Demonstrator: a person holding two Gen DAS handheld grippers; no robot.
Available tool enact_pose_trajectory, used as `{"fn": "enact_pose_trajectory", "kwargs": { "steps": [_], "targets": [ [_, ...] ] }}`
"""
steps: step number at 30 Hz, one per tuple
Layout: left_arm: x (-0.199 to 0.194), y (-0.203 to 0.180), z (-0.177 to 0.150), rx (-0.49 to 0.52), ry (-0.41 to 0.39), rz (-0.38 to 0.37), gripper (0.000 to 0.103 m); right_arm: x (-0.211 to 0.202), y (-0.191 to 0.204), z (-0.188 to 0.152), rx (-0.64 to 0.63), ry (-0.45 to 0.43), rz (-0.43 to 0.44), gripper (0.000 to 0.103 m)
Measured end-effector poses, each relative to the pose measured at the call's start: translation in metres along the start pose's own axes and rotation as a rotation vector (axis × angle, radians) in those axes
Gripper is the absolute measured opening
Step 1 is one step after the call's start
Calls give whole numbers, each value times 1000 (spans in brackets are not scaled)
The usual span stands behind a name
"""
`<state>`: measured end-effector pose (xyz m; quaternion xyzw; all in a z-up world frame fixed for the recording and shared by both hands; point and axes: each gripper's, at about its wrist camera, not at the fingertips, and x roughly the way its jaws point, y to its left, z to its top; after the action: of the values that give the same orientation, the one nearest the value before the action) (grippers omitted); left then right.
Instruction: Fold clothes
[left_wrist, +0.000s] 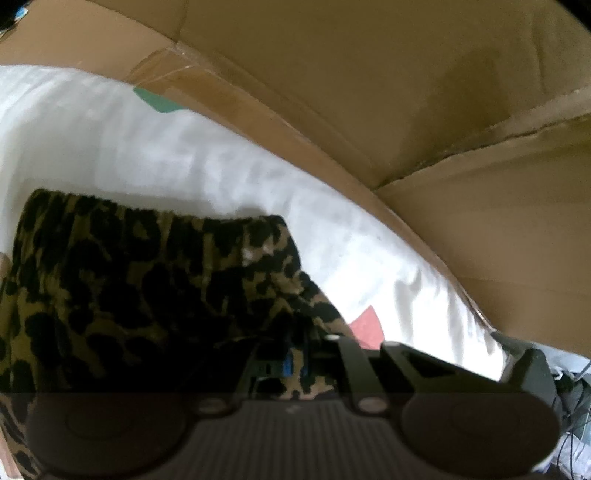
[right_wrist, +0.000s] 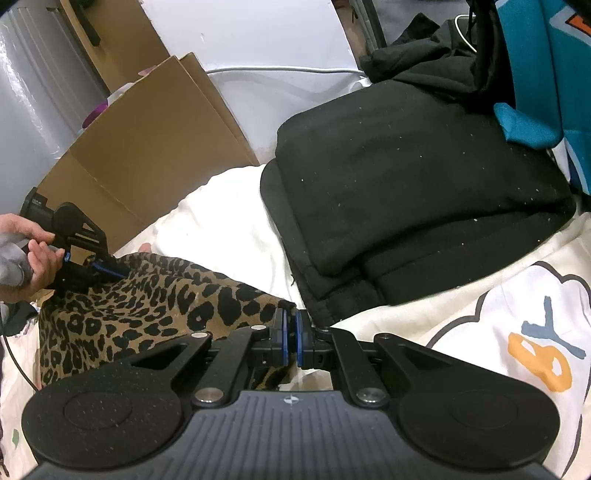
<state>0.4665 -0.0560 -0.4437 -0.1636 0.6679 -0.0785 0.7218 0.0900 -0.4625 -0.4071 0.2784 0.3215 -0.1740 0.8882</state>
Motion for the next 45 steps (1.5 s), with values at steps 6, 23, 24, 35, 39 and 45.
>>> {"fn": "enact_pose_trajectory", "kwargs": {
  "steps": [6, 23, 24, 35, 39, 45],
  "targets": [
    [-1, -8, -1, 24, 21, 33, 18, 3, 0, 0, -5, 4, -3, 3],
    [-5, -18, -15, 132, 30, 107, 29, 4, 0, -2, -17, 8, -6, 3],
    [-4, -17, -15, 129, 31, 109, 28, 4, 0, -2, -17, 8, -6, 3],
    [-20, 0, -18, 137, 11, 62, 0, 1, 0, -3, -13, 5, -4, 3],
    [-41, 1, -22, 169, -34, 33, 0, -2, 0, -2, -10, -11, -8, 1],
    [-56, -32, -38, 223, -89, -16, 0, -8, 0, 0, -5, -36, -13, 0]
  ]
}}
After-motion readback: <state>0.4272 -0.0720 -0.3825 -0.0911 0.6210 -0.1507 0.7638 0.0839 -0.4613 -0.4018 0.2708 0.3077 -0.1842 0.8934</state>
